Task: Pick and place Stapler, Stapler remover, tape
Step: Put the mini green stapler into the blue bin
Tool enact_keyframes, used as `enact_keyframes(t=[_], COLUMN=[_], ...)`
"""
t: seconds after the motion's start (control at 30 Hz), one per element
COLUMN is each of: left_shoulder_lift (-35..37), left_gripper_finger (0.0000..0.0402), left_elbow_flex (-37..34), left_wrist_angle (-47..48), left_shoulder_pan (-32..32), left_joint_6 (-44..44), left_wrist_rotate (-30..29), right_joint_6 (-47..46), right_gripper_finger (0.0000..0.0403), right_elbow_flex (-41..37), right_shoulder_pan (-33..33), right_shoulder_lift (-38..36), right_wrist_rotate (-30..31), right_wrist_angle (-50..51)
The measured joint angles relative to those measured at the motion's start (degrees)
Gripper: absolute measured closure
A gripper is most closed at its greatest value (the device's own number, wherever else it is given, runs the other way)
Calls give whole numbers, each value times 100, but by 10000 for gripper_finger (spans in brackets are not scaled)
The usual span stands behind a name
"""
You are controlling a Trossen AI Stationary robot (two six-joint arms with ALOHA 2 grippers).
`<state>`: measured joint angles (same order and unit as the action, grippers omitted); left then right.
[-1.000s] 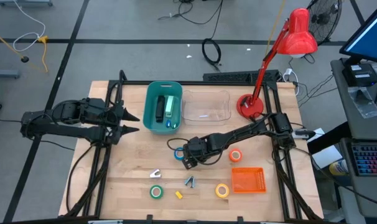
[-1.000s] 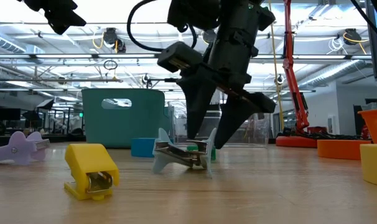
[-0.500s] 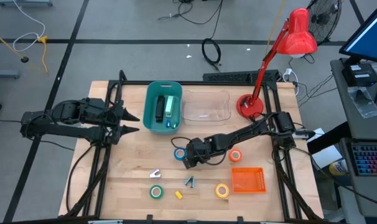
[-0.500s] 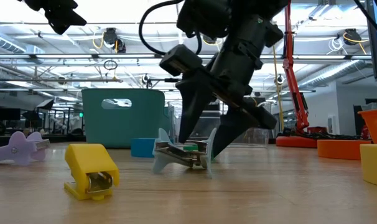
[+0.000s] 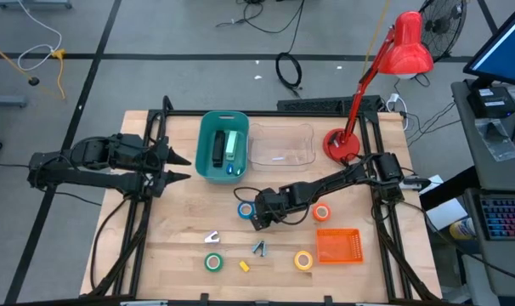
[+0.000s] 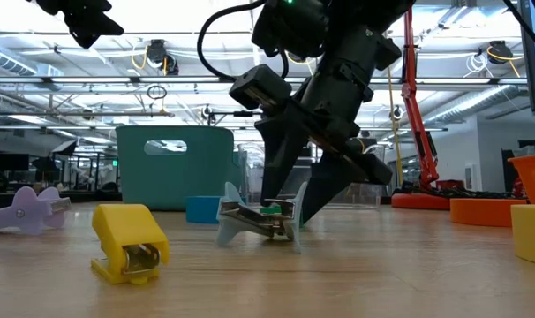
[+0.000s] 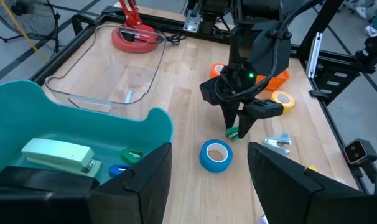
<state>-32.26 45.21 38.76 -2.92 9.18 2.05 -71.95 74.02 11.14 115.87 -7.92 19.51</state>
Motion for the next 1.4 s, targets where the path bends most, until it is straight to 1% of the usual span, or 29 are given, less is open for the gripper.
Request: enact_keyframes(t=[0.1,0.37,0.77,1.03,1.4], left_shoulder_lift=[-35,-299,-842,-980,-980], left_gripper_finger=[188,188,188,188,188], left_elbow_flex=[0,0,0,0,0], left_wrist_angle=[-2,-7,-22,-568,-610], left_shoulder_pan=[0,0,0,0,2], left_joint_6=[1,1,2,-9,-4], left_wrist_rotate=[-110,-121,-119,-9,-7], right_joint_6=[19,-132,-246,-248,-216], right_gripper_finger=[228,264,322,337,348], right_elbow_flex=[-2,-4,-9,-9,-9], right_shoulder_pan=[0,4,13,13,11], right_shoulder_lift=[4,17,13,13,3], right_wrist_rotate=[-88,-120,10,30,43], right_wrist_angle=[76,484,781,876,911])
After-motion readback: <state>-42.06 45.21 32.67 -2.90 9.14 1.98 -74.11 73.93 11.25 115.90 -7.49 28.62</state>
